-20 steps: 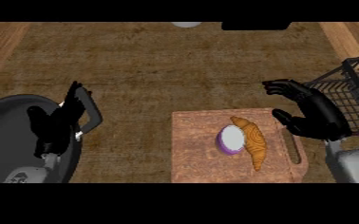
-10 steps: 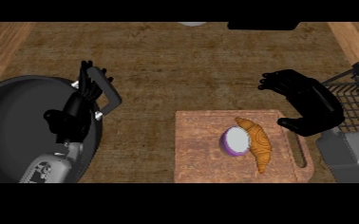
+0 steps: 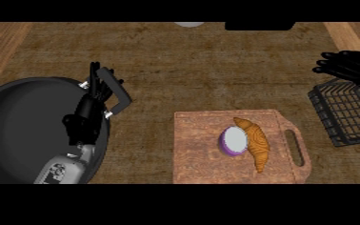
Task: Pick the croissant from the cutting board and place it in the tiered basket
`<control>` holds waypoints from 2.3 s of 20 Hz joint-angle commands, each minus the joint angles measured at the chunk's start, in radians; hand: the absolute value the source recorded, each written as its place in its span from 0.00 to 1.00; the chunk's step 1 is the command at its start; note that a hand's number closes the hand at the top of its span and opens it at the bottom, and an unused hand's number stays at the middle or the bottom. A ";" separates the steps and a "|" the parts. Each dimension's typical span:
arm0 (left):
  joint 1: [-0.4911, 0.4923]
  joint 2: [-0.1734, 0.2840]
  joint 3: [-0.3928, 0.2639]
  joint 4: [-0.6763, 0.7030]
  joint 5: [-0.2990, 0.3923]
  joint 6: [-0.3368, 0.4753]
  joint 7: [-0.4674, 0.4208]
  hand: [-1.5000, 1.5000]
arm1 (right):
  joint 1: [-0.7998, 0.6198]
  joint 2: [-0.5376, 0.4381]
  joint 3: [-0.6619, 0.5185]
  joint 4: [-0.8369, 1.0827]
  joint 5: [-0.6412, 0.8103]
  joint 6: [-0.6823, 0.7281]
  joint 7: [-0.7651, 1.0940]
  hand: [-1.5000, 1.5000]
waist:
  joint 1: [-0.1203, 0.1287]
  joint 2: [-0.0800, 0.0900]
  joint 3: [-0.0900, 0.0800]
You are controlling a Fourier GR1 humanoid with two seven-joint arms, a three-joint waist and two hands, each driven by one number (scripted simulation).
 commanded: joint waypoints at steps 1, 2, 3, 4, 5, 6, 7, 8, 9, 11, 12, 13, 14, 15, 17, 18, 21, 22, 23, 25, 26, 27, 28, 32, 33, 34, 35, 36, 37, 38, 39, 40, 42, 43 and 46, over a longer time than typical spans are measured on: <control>0.013 0.003 0.003 0.010 -0.008 0.000 -0.024 0.50 | -0.085 -0.146 -0.033 -0.150 0.170 0.122 -0.007 0.00 | -0.011 -0.010 -0.005; -0.007 -0.007 0.002 0.016 -0.012 0.012 -0.003 0.50 | -0.121 -0.158 -0.045 -0.206 0.226 0.098 -0.012 0.00 | -0.014 -0.010 -0.004; 0.010 -0.011 0.002 0.001 -0.005 0.016 0.009 0.50 | -0.103 -0.174 -0.054 -0.256 0.267 0.117 -0.027 0.00 | -0.019 -0.013 -0.002; -0.011 -0.022 -0.005 0.015 -0.018 0.026 0.009 0.50 | -0.137 -0.193 -0.033 -0.318 0.312 0.116 -0.009 0.00 | -0.019 -0.012 -0.003; 0.005 -0.006 0.010 0.008 -0.004 0.012 0.002 0.50 | -0.135 -0.197 -0.038 -0.368 0.359 0.097 -0.011 0.00 | -0.015 -0.012 -0.003; 0.021 -0.014 -0.012 -0.008 -0.015 0.017 0.007 0.50 | -0.150 -0.195 -0.034 -0.420 0.406 0.079 -0.011 0.00 | -0.005 -0.012 -0.002; 0.018 -0.008 0.006 0.005 -0.003 0.005 -0.021 0.50 | -0.144 -0.210 -0.026 -0.472 0.452 0.091 -0.013 0.00 | -0.012 -0.009 -0.003; 0.017 -0.025 -0.016 0.003 -0.026 0.024 -0.013 0.50 | -0.145 -0.177 -0.001 -0.522 0.519 0.043 -0.001 0.00 | -0.003 -0.005 -0.002; -0.014 0.002 0.018 -0.004 -0.009 0.008 0.009 0.50 | -0.138 -0.172 0.018 -0.579 0.552 0.040 -0.003 0.00 | -0.007 -0.006 -0.002; 0.022 -0.018 -0.018 -0.033 -0.030 0.022 0.009 0.50 | -0.086 -0.175 0.020 -0.664 0.623 0.025 -0.003 0.00 | -0.013 -0.007 -0.002; 0.001 -0.025 -0.005 -0.020 -0.016 0.015 0.022 0.50 | -0.083 -0.159 0.043 -0.691 0.650 0.000 0.024 0.00 | -0.011 -0.004 -0.004; 0.011 -0.012 0.000 -0.031 -0.026 0.016 0.032 0.50 | -0.036 -0.136 0.062 -0.721 0.706 -0.003 0.013 0.00 | -0.008 -0.003 -0.003; 0.005 0.011 0.020 -0.033 -0.011 -0.013 0.035 0.50 | -0.046 -0.167 0.049 -0.749 0.664 0.013 0.040 0.00 | -0.011 -0.004 -0.004; 0.048 -0.009 0.000 -0.053 -0.021 0.000 0.009 0.50 | 0.027 -0.145 0.056 -0.815 0.722 -0.005 0.032 0.00 | -0.015 -0.005 -0.004; 0.054 -0.006 0.021 -0.017 -0.012 -0.027 -0.033 0.50 | 0.031 -0.109 0.109 -0.838 0.763 -0.010 0.067 0.00 | -0.009 -0.003 -0.005; -0.017 -0.038 0.013 0.001 -0.031 -0.004 0.019 0.50 | 0.004 -0.037 0.179 -0.790 0.871 -0.043 0.057 0.00 | 0.000 0.001 -0.004; 0.017 -0.025 0.026 -0.064 -0.045 -0.017 0.057 0.50 | 0.067 -0.048 0.135 -0.879 0.836 0.012 0.090 0.00 | -0.007 -0.002 -0.005; 0.005 -0.018 0.032 -0.087 -0.042 -0.027 0.083 0.50 | 0.067 -0.005 0.173 -0.895 0.880 -0.020 0.106 0.00 | -0.004 -0.002 -0.005; 0.020 -0.072 -0.021 -0.044 -0.106 0.027 0.048 0.50 | 0.072 -0.034 0.151 -0.870 0.913 0.022 0.043 0.00 | -0.005 -0.001 -0.004; 0.015 -0.042 0.036 -0.035 -0.065 -0.011 0.032 0.50 | 0.079 -0.029 0.203 -0.963 0.856 0.027 0.201 0.00 | -0.009 -0.003 -0.006; 0.008 -0.039 0.021 -0.082 -0.082 -0.005 0.099 0.50 | 0.078 -0.008 0.233 -0.961 0.877 0.023 0.228 0.00 | -0.006 -0.003 -0.005; -0.039 -0.049 0.044 0.005 -0.061 -0.040 0.056 0.50 | 0.058 -0.010 0.234 -0.887 0.932 0.038 0.170 0.00 | -0.005 0.000 -0.005; 0.028 -0.068 0.004 -0.059 -0.101 -0.004 0.064 0.50 | 0.086 -0.036 0.192 -0.927 0.906 0.069 0.161 0.00 | -0.006 -0.002 -0.005; 0.009 -0.089 0.021 -0.018 -0.096 -0.014 0.017 0.50 | 0.091 -0.012 0.299 -0.875 1.070 0.050 0.152 0.00 | -0.001 0.000 -0.005; 0.033 -0.044 0.069 -0.012 -0.050 -0.069 -0.001 0.50 | 0.173 -0.081 0.201 -0.951 1.048 0.070 0.093 0.00 | -0.011 -0.002 -0.004; -0.020 -0.073 0.082 0.070 -0.055 -0.070 -0.032 0.50 | 0.049 -0.015 0.249 -0.837 1.080 0.065 0.116 0.00 | -0.002 0.001 -0.005; 0.043 -0.067 0.055 -0.027 -0.082 -0.052 0.002 0.50 | 0.156 -0.042 0.228 -0.936 1.076 0.082 0.114 0.00 | -0.006 -0.002 -0.005; -0.009 -0.064 0.065 -0.039 -0.101 -0.036 0.060 0.50 | 0.139 -0.036 0.252 -0.896 1.167 0.039 0.068 0.00 | -0.004 -0.001 -0.004; 0.031 -0.131 0.011 0.039 -0.128 -0.012 -0.033 0.50 | 0.117 -0.020 0.287 -0.888 1.188 0.034 0.083 0.00 | -0.003 0.000 -0.005; 0.009 -0.086 0.054 0.007 -0.100 -0.056 0.020 0.50 | 0.061 0.012 0.320 -0.807 1.250 0.006 0.046 0.00 | 0.003 0.001 -0.004; 0.011 -0.071 0.060 -0.060 -0.101 -0.065 0.068 0.50 | 0.090 0.014 0.292 -0.875 1.231 0.031 0.084 0.00 | -0.001 -0.001 -0.005; 0.089 -0.100 0.040 -0.025 -0.110 -0.043 -0.035 0.50 | 0.088 -0.050 0.276 -0.818 1.284 -0.001 -0.036 0.00 | 0.002 0.000 -0.004; -0.006 -0.085 0.082 -0.028 -0.100 -0.068 0.051 0.50 | 0.095 -0.082 0.223 -0.830 1.287 0.007 -0.100 0.00 | -0.004 0.000 -0.004; 0.005 -0.066 0.106 -0.003 -0.093 -0.084 0.006 0.50 | 0.058 -0.031 0.329 -0.748 1.383 -0.059 -0.086 0.00 | 0.004 0.002 -0.004; 0.056 -0.094 0.081 -0.066 -0.115 -0.074 0.041 0.50 | 0.144 -0.046 0.323 -0.831 1.438 -0.068 -0.110 0.00 | -0.002 -0.001 -0.004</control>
